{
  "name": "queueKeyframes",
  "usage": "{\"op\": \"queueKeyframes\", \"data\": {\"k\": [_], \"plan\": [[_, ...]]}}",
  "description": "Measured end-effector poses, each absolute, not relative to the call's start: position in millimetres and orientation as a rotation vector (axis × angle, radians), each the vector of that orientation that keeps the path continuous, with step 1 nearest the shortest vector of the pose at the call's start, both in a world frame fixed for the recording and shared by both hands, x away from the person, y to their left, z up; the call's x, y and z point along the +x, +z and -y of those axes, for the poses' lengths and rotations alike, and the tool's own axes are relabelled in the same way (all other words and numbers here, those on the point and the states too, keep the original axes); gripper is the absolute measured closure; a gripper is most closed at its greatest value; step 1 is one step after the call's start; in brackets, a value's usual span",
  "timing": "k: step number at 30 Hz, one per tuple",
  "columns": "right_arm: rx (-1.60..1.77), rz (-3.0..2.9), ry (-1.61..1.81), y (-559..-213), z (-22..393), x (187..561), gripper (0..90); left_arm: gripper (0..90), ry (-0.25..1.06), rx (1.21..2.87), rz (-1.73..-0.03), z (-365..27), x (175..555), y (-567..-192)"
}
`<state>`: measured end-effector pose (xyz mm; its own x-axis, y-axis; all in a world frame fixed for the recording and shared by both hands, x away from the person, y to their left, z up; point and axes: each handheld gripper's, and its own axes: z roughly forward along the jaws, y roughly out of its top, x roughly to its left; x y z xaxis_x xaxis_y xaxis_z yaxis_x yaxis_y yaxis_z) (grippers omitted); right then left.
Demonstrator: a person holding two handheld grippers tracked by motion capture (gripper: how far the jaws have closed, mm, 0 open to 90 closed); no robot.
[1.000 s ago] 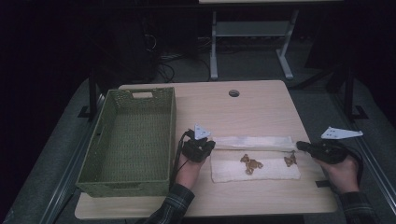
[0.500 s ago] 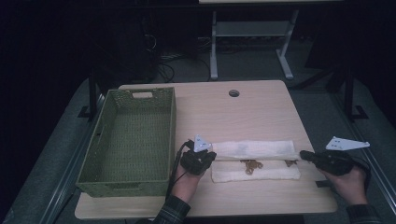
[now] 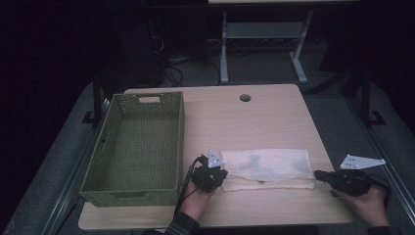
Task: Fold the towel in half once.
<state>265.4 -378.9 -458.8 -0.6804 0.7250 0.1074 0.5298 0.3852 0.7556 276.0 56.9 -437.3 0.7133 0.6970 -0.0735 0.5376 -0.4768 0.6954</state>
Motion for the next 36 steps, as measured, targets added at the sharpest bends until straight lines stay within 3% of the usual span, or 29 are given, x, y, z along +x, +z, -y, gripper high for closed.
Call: {"op": "queueKeyframes", "data": {"k": [14, 19, 26, 36], "plan": [[1.138, -2.502, 1.154, -471, 381, 259, 84.8, 86.3, 0.224, 2.317, -0.923, -53, 270, -453], [1.126, -2.499, 1.210, -467, 383, 260, 70.4, 72.6, 0.233, 2.262, -0.934, -55, 272, -448], [1.084, -2.456, 1.254, -454, 377, 269, 68.2, 59.9, 0.261, 2.215, -0.910, -53, 283, -436], [1.084, -2.390, 1.196, -450, 372, 312, 69.2, 58.0, 0.355, 2.199, -0.930, -43, 326, -432]]}}
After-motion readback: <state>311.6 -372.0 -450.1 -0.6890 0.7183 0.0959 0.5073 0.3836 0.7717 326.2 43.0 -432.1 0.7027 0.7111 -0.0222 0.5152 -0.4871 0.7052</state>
